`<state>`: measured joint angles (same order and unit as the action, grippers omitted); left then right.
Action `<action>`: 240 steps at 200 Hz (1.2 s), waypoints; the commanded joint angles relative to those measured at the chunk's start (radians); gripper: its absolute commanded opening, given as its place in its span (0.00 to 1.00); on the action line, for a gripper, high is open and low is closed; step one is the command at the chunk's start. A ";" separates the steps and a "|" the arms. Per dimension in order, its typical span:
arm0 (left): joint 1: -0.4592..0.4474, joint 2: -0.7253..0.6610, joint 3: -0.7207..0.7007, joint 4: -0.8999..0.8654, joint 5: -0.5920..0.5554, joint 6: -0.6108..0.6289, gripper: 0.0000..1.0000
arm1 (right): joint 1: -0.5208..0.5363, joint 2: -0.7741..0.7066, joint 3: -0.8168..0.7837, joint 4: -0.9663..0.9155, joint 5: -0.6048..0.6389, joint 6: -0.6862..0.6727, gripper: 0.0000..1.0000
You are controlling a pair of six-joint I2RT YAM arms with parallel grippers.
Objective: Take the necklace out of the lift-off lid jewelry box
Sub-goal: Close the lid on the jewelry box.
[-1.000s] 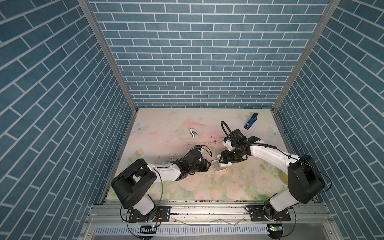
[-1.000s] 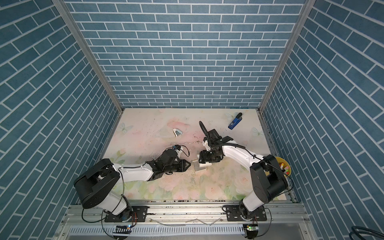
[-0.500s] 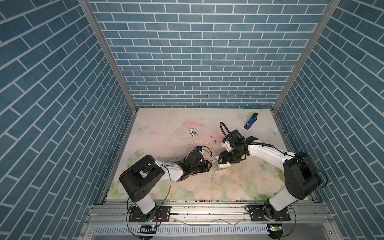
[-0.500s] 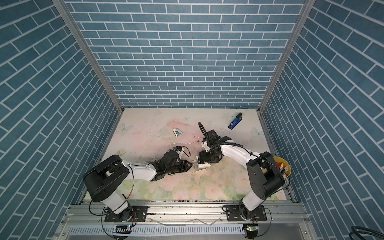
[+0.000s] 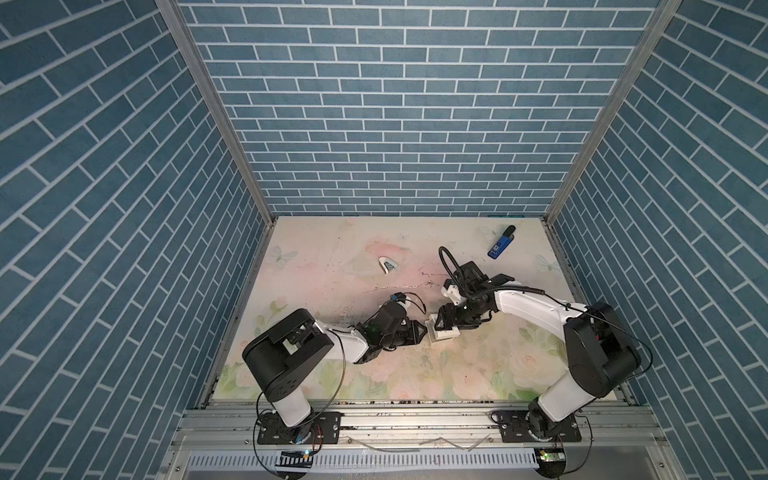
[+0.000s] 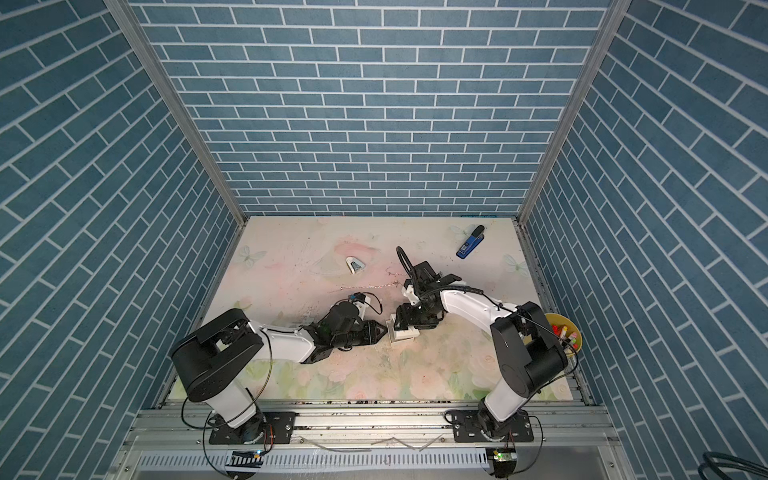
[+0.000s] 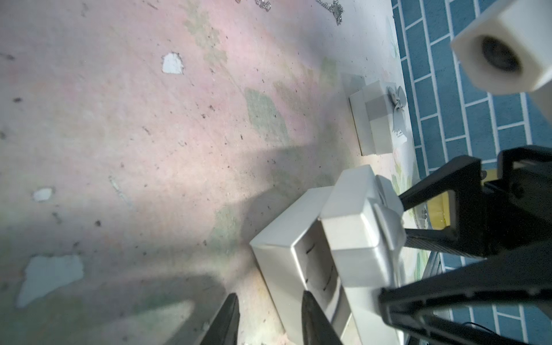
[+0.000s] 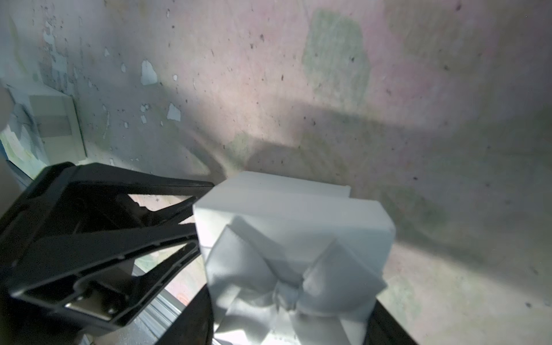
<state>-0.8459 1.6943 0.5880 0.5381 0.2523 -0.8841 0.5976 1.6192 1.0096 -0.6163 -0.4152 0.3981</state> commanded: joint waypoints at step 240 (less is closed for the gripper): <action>-0.012 -0.020 -0.010 -0.017 -0.015 -0.011 0.42 | 0.025 -0.138 -0.089 0.072 0.118 0.113 0.68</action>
<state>-0.8558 1.6798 0.5873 0.5270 0.2405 -0.8879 0.6113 1.4914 0.9398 -0.5861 -0.3218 0.4656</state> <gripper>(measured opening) 0.427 0.684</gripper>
